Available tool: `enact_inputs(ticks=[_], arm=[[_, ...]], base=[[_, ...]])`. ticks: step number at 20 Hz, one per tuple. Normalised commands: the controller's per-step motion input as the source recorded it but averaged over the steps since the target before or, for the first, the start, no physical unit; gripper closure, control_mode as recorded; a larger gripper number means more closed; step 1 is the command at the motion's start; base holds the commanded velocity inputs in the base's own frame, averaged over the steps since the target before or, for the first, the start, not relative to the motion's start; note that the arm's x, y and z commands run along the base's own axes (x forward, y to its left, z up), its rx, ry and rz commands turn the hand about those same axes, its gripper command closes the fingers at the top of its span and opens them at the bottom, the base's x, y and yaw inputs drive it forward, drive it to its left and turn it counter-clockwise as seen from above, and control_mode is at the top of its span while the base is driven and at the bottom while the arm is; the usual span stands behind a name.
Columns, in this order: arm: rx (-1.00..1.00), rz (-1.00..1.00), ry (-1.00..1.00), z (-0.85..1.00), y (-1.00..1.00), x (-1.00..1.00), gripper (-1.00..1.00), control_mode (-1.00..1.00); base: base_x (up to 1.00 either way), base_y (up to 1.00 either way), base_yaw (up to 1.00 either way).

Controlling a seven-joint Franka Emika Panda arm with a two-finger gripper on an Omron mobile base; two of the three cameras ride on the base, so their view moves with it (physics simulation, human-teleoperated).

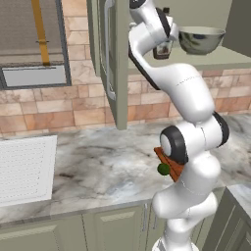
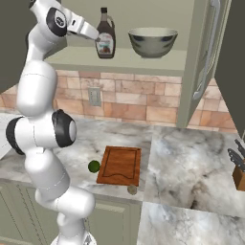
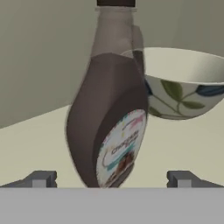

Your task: Open the cabinet. Place the bowl and condiment on the counter. Then place the lime and garlic on the cutting board.

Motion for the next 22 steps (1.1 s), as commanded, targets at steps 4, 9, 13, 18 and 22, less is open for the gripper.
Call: enact_inputs(ticks=[4, 9, 13, 18, 22], arm=[[0.00, 0.03, -0.04, -0.06, -0.14, 0.25, -1.00, -1.00], [0.01, 0.00, -0.02, -0.12, -0.19, 0.27, -1.00, -1.00], [0.00, 0.00, -0.03, -0.12, -0.17, 0.25, -1.00, -1.00], [0.00, 0.04, -0.05, -0.06, -0.02, 0.19, -1.00, -1.00], [0.01, 0.02, -0.07, -0.12, -0.06, 0.00, 1.00, -1.00]], base=[[0.00, 0.00, 0.00], [0.00, 0.00, 0.00], [0.00, 0.00, 0.00], [0.00, 0.00, 0.00], [0.00, 0.00, 0.00]])
